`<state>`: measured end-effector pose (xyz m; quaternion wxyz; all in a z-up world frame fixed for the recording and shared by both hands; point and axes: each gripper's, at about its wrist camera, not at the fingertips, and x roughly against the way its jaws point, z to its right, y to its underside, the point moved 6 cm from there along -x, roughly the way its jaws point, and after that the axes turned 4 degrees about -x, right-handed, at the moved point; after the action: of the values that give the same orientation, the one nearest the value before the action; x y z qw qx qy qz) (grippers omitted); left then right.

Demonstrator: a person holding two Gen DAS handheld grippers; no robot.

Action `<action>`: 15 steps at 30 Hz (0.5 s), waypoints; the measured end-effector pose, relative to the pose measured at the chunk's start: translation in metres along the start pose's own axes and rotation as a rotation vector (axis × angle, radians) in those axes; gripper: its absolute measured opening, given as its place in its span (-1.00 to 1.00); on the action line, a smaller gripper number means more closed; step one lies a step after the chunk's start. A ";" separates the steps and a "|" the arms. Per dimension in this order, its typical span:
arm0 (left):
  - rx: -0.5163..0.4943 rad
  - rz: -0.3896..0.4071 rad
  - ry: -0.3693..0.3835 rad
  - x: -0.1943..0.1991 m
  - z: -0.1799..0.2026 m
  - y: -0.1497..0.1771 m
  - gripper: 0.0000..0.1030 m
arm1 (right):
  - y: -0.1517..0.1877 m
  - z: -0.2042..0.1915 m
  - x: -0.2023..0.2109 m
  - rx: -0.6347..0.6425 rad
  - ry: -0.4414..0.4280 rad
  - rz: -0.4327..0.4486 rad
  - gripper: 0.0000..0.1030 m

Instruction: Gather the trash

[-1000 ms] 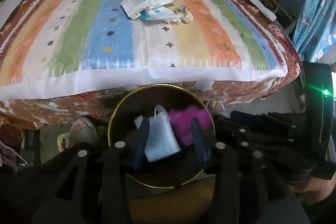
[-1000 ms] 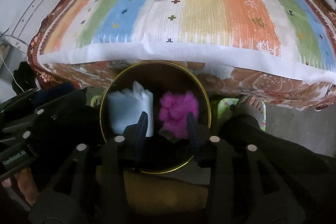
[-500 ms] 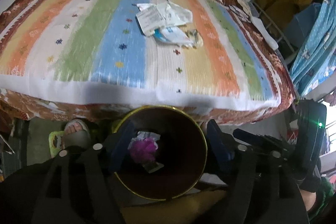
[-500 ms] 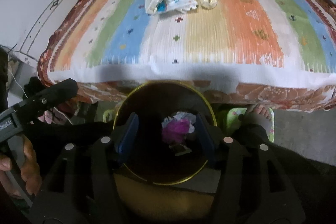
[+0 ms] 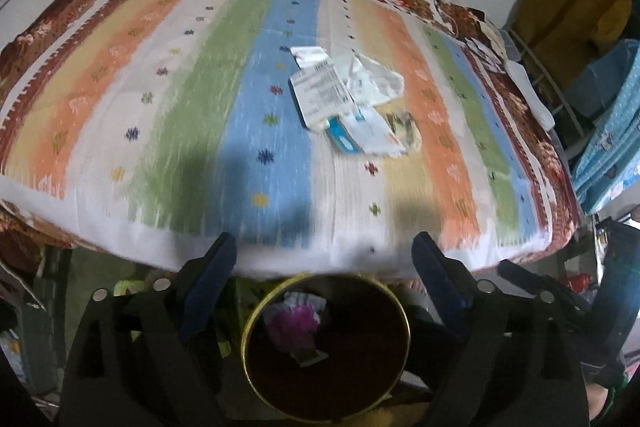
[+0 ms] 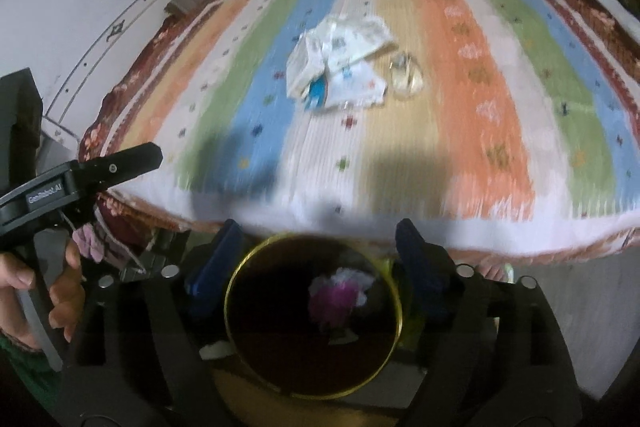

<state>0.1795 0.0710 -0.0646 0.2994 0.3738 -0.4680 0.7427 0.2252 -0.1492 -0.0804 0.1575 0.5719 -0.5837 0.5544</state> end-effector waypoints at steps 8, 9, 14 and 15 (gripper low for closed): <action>0.016 0.032 -0.017 -0.022 -0.010 -0.044 0.89 | -0.059 0.010 -0.007 -0.018 0.000 0.069 0.62; 0.016 0.025 -0.012 -0.028 -0.010 -0.048 0.89 | -0.065 0.011 -0.010 -0.019 -0.006 0.070 0.63; 0.011 0.009 0.007 -0.053 -0.011 -0.061 0.89 | -0.094 0.017 -0.023 0.004 0.019 0.112 0.79; 0.013 0.010 0.015 -0.057 -0.012 -0.063 0.89 | -0.099 0.020 -0.026 0.009 0.028 0.120 0.80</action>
<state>0.2571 0.1008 -0.0854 0.2969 0.3678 -0.4627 0.7500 0.3254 -0.1266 -0.0624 0.1295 0.5290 -0.6120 0.5735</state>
